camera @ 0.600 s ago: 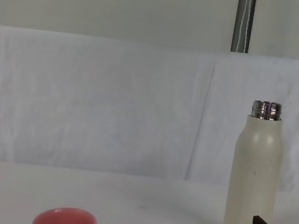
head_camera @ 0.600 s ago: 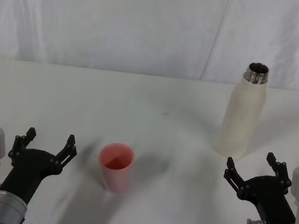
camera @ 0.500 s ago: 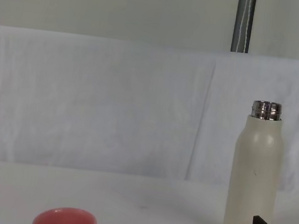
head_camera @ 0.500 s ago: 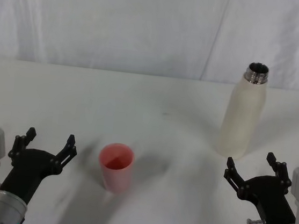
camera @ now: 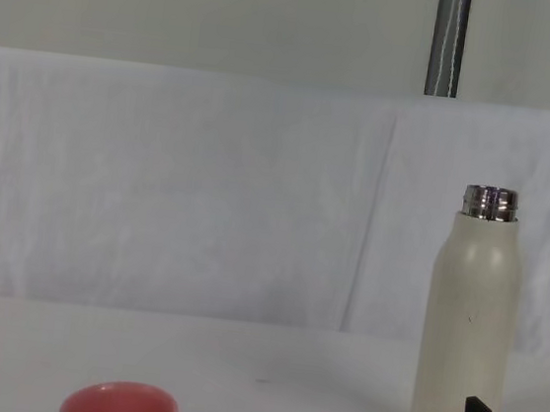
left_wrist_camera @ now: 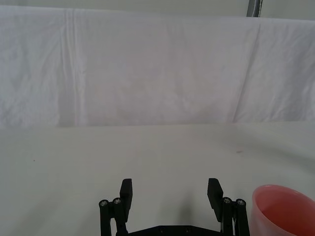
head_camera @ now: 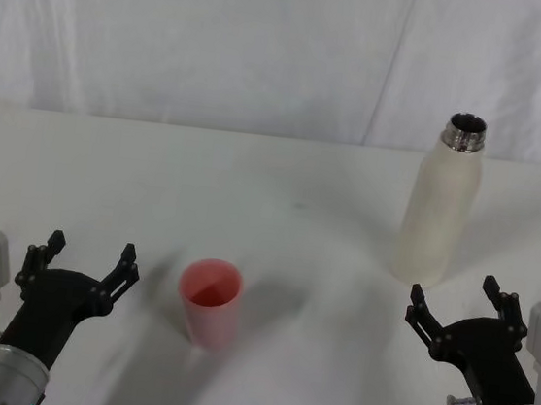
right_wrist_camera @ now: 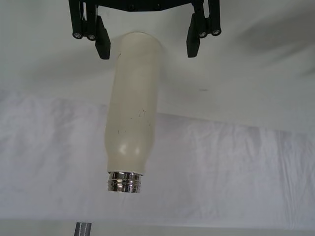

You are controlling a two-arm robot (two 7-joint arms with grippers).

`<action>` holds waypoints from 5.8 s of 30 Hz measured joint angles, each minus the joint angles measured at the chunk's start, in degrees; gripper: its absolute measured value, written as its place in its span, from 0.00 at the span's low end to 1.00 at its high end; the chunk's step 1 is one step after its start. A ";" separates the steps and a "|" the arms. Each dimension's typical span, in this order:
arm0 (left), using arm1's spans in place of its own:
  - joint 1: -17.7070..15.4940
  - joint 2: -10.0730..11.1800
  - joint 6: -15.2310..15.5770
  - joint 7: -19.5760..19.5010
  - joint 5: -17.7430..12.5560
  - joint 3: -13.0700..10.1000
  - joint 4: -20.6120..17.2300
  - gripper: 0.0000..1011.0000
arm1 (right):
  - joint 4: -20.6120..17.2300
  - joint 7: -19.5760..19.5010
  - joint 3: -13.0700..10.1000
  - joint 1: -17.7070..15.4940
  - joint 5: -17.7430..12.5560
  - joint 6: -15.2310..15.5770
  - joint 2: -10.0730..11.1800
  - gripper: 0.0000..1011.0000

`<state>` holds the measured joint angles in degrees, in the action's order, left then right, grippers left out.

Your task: Grasp the thermos with one hand and pour water into the cup lid.

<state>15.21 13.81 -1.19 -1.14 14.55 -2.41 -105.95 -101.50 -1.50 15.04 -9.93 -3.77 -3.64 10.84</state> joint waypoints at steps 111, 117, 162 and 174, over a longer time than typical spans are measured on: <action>0.00 0.00 0.00 0.00 0.00 0.00 0.00 0.99 | 5.21 11.65 -5.96 9.07 -4.49 2.09 -1.24 0.99; 0.00 0.00 0.00 0.00 0.00 0.00 0.00 0.99 | 7.10 13.12 -5.81 11.03 -5.64 2.42 -0.81 0.99; 0.00 0.00 0.00 0.00 0.00 0.00 0.00 0.99 | 18.13 13.56 -4.16 16.62 -8.77 1.16 -2.22 0.99; 0.00 0.00 0.00 0.00 0.00 0.00 0.00 0.99 | 20.90 13.25 -3.89 18.78 -7.79 1.32 -2.39 0.99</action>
<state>15.21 13.80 -1.19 -1.14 14.54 -2.41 -105.95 -80.60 11.75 11.16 8.85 -11.56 -2.33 8.44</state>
